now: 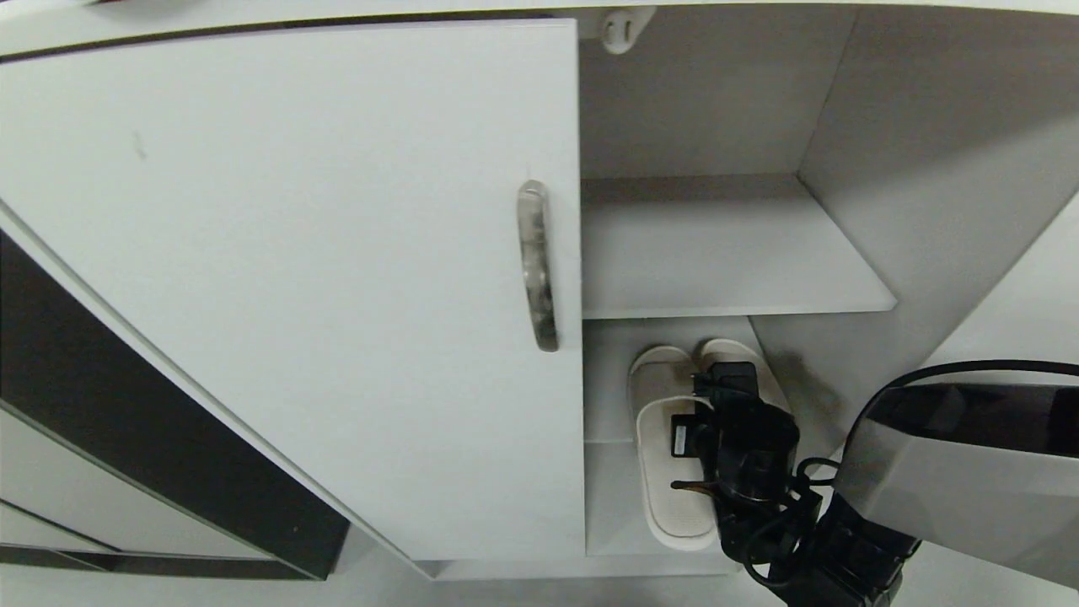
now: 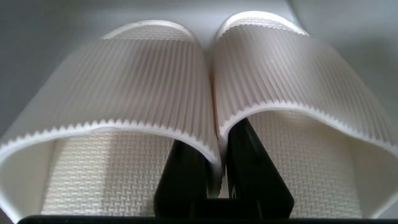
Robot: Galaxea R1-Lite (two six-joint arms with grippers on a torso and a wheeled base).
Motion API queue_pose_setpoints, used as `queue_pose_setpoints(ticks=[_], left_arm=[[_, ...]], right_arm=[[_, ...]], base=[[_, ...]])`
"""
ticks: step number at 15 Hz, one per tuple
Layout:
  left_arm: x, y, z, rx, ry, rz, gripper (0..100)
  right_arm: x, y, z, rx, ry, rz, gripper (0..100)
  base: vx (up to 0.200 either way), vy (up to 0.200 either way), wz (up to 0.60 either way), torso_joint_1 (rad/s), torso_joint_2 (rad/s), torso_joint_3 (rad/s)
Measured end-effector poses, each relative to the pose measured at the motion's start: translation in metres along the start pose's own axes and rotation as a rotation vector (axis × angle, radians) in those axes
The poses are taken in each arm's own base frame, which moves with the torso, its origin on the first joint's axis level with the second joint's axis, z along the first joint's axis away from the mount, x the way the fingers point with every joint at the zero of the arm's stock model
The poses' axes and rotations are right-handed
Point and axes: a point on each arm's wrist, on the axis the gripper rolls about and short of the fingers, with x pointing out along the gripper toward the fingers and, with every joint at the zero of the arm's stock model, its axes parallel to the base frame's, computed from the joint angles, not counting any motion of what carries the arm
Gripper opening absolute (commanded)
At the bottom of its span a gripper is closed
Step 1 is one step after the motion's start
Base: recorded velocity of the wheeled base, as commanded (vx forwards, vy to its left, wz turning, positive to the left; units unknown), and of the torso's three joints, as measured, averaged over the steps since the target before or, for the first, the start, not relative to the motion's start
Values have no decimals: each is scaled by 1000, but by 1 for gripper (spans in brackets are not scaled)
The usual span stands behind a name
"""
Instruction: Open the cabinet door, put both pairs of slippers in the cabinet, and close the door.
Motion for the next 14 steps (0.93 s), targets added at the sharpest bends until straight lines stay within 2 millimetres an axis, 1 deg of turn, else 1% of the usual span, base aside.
queue_pose_setpoints(ticks=[4,6,10,14], left_arm=[[0,0,0,0,0,0,0],[0,0,0,0,0,-1,0],[0,0,0,0,0,0,0],[0,0,0,-1,0,0,0]], right_arm=[[-1,5,1,2,-1,96,0],[2,9,3,-2,-12,107,0],[19,18,7,-14,-39,97,0],[43,23,16,-7,-46,74,0]], base=[[0,0,0,0,0,0],[0,0,0,0,0,0],[0,0,0,0,0,0],[0,0,0,0,0,0]])
